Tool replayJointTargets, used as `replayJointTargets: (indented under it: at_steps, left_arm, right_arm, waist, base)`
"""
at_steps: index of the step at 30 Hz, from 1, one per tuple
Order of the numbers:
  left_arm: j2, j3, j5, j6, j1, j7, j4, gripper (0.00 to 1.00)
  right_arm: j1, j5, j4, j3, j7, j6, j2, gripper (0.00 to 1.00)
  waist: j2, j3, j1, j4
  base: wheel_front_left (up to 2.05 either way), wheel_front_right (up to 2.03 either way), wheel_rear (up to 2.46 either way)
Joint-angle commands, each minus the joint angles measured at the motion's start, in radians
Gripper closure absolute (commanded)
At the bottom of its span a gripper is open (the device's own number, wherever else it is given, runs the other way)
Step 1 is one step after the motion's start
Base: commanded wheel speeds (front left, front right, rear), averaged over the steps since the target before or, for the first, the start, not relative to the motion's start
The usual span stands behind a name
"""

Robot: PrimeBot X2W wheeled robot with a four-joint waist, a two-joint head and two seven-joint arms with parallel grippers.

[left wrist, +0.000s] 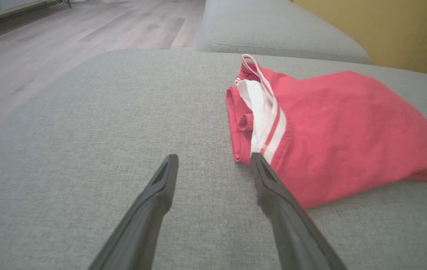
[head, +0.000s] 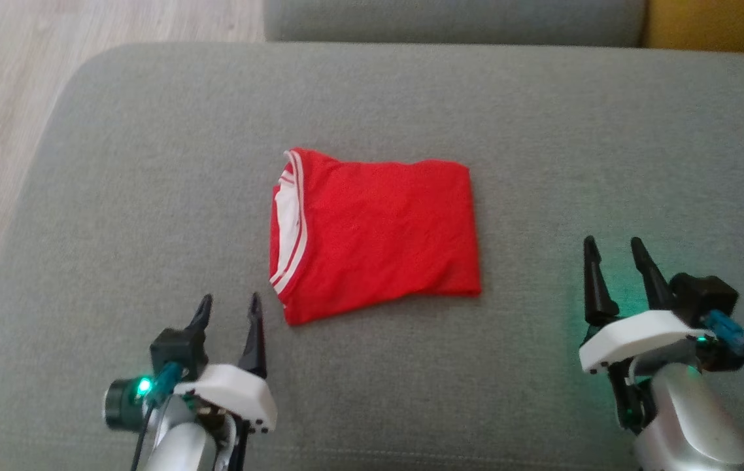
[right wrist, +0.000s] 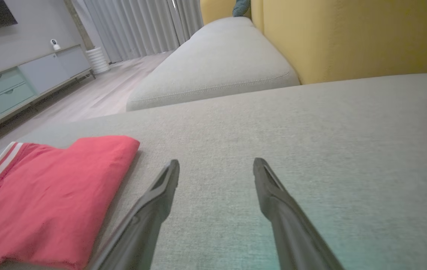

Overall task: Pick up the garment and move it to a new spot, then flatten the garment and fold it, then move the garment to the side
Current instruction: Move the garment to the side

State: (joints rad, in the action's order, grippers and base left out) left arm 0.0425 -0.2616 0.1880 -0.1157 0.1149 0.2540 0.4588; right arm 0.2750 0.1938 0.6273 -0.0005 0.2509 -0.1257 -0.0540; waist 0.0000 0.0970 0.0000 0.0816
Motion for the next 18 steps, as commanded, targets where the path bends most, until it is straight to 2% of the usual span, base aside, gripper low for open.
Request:
replayJointTargets:
  at_steps: [1,10,16,17,18]
  left_arm:
    - [0.008,0.005,0.015,-0.005,0.062,0.008,-0.041,0.00]
    - [0.008,-0.076,0.050,-0.012,0.107,0.008,-0.056,0.00]
    - [0.008,-0.092,0.064,-0.024,0.111,0.008,-0.061,0.00]
    - [0.008,-0.092,0.064,-0.025,0.111,0.008,-0.062,0.00]
    - [0.008,-0.092,0.065,-0.026,0.111,0.008,-0.062,0.00]
  right_arm:
    - [0.050,-0.018,-0.024,0.046,0.011,-0.005,0.004,0.00]
    - [0.153,-0.073,0.060,0.164,0.008,-0.005,0.004,0.00]
    - [0.207,-0.104,0.192,0.177,-0.070,-0.005,0.004,0.00]
    - [0.213,-0.111,0.212,0.182,-0.089,-0.005,0.004,0.06]
    - [0.217,-0.113,0.231,0.190,-0.108,-0.005,0.004,0.35]
  waist:
    - [0.0000,0.043,0.0000,0.033]
    - [0.0000,0.110,0.0000,0.144]
    - [0.0000,0.118,0.0000,0.187]
    - [0.0000,0.118,0.0000,0.189]
    - [0.0000,0.119,0.0000,0.189]
  base:
    - [0.00,0.00,0.00]
    - [0.00,0.00,0.00]
    - [0.00,0.00,0.00]
    - [0.00,0.00,0.00]
    - [0.00,0.00,0.00]
